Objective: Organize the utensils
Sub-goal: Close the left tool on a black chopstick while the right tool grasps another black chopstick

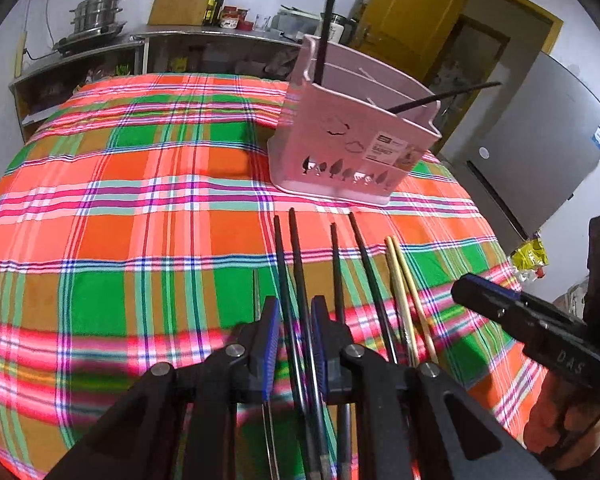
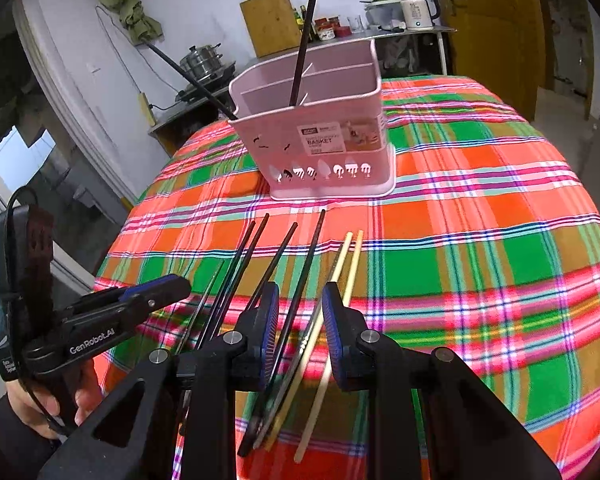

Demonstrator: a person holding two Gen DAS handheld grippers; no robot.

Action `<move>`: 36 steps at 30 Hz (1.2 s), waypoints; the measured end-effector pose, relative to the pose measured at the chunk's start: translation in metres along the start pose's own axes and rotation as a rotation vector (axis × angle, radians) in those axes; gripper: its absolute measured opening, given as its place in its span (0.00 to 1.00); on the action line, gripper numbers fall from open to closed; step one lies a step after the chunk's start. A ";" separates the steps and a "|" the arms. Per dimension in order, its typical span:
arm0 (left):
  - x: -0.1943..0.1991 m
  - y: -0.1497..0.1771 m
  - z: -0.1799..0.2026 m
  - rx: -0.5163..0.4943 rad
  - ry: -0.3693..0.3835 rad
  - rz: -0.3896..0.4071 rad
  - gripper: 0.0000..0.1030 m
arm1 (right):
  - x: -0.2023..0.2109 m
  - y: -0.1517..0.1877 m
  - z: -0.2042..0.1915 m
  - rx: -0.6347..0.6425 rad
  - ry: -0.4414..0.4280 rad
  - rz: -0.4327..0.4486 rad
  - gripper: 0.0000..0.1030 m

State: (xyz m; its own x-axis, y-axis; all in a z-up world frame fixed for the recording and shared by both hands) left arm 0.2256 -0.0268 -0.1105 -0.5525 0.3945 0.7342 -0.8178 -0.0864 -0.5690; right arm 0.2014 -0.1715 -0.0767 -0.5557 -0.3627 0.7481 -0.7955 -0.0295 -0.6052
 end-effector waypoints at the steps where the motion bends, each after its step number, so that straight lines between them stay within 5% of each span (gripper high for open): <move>1: -0.003 -0.001 -0.002 0.002 -0.002 -0.002 0.15 | -0.003 0.000 -0.001 0.001 -0.002 -0.005 0.22; 18: -0.054 -0.016 -0.014 -0.015 -0.045 -0.084 0.15 | -0.044 -0.007 -0.004 0.010 0.016 -0.060 0.17; 36: -0.056 -0.018 -0.020 -0.004 -0.054 -0.080 0.15 | -0.090 -0.014 -0.007 0.014 0.046 -0.128 0.16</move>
State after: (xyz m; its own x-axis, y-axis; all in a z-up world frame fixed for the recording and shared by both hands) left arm 0.2748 -0.0290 -0.1491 -0.4931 0.3500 0.7964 -0.8593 -0.0531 -0.5087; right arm 0.2612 -0.1320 -0.1338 -0.4605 -0.3117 0.8311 -0.8575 -0.0858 -0.5073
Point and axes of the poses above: each gripper's, at about its wrist camera, not at the fingertips, and x roughly against the way its jaws point, z to its right, y to its underside, the point moved 9 cm from there along -x, roughly the way its jaws point, and after that the axes turned 4 degrees about y, right-handed, at the moved point
